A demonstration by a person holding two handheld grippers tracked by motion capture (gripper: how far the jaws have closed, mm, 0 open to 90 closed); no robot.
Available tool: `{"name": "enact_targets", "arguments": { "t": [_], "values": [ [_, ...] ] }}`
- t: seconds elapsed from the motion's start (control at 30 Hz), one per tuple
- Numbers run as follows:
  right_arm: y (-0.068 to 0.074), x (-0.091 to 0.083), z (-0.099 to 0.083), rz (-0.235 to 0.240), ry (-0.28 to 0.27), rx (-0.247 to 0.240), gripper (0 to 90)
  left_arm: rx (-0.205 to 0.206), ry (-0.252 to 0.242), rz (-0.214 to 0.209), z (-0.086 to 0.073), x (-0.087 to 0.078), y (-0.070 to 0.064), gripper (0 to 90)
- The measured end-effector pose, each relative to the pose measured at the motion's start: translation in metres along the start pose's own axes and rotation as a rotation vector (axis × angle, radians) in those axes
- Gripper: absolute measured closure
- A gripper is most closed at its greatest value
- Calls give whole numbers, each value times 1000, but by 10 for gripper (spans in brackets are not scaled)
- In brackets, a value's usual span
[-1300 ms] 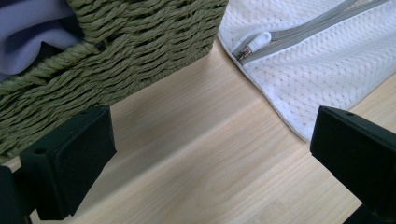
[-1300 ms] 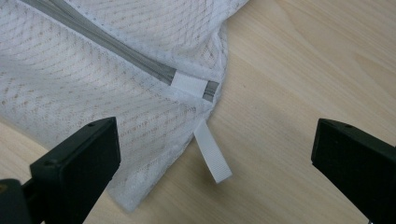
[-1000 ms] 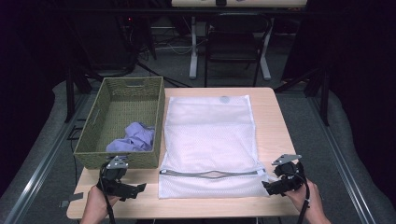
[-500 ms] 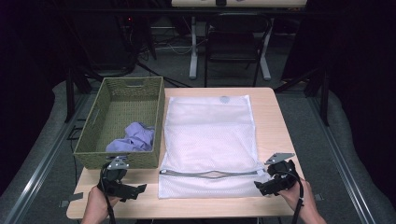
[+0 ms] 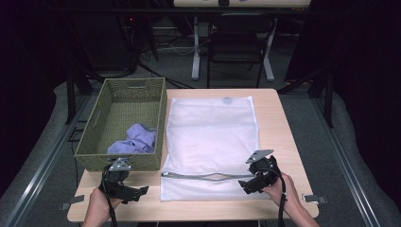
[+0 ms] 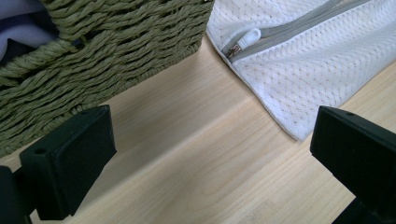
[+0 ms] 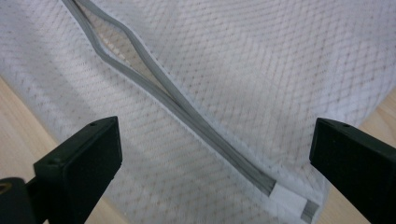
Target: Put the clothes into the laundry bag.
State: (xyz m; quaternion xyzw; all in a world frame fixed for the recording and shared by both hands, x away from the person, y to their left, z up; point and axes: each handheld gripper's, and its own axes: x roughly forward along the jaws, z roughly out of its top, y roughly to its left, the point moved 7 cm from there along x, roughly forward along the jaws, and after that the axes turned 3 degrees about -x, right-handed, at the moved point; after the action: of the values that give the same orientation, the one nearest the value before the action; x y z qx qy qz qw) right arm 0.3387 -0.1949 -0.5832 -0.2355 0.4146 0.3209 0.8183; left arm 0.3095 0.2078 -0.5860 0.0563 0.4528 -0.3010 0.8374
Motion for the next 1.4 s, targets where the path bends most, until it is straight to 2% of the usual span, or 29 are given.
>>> {"name": "enact_targets", "arguments": {
  "t": [0.07,0.17,0.23,0.27,0.33,0.43,0.57,0.63,0.73,0.77,0.9,1.0,1.07,1.23,1.37,1.4],
  "values": [
    [0,2,2,0,0,-6,22,-4,-3,-1,0,1,0,0],
    [2,8,9,6,5,-15,23,6,19,-14,0,-2,-1,0],
    [4,12,13,9,9,-26,25,11,19,-13,0,-2,-2,0],
    [5,13,14,9,11,-30,32,9,-2,1,0,-1,-2,0],
    [6,16,17,7,12,-33,39,2,17,-14,-1,-2,-2,0],
    [6,21,21,13,16,-35,40,-4,2,-5,0,0,-1,0],
    [8,29,25,23,31,-44,40,7,25,-21,0,-1,-2,0],
    [9,32,27,23,32,-52,41,2,3,-11,0,1,-3,0],
    [12,37,30,29,41,-65,45,7,21,-21,0,0,-2,0],
    [14,39,31,33,44,-70,55,2,9,-17,0,1,-2,0],
    [17,47,36,42,54,-81,70,-2,27,-29,-1,1,-2,0],
    [20,53,39,50,64,-97,91,4,10,-23,0,2,-3,0],
    [23,56,40,54,69,-109,106,6,31,-31,-1,1,-3,0],
    [25,65,46,57,85,-112,150,-16,14,-26,-1,3,-1,0],
    [27,71,49,71,90,-118,179,-5,19,-28,-1,3,-1,0],
    [29,73,50,80,95,-119,210,-5,20,-28,-1,3,-2,0]
  ]
}}
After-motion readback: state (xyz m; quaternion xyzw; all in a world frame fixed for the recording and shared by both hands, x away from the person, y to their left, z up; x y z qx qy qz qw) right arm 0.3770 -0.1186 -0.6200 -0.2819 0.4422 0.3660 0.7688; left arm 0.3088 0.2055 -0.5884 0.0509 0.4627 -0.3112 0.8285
